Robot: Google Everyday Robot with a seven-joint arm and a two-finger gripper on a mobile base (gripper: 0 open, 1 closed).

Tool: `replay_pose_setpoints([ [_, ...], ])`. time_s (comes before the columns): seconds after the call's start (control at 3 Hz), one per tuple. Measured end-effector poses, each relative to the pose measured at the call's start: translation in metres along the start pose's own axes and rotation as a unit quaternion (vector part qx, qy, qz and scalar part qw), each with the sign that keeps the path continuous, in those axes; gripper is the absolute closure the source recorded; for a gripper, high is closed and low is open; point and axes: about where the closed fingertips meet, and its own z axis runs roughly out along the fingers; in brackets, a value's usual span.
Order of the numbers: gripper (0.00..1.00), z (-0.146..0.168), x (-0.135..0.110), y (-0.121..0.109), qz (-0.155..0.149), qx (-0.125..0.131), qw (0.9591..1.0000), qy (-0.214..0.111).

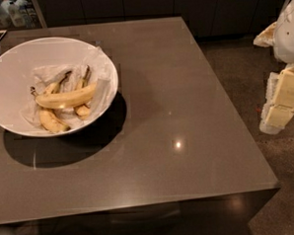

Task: Pick banana from white bowl

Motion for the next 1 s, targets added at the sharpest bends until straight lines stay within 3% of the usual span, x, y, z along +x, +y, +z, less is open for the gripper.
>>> replay_pose_setpoints([
  [0.33,0.00,0.000,0.000,0.000,0.000,0.000,1.0000,0.000],
  [0.67,0.00,-0.004,-0.011,-0.001,0.005,0.018,0.9998,0.007],
  [1.0,0.00,0.000,-0.068,-0.013,0.010,0.019,0.9994,0.028],
])
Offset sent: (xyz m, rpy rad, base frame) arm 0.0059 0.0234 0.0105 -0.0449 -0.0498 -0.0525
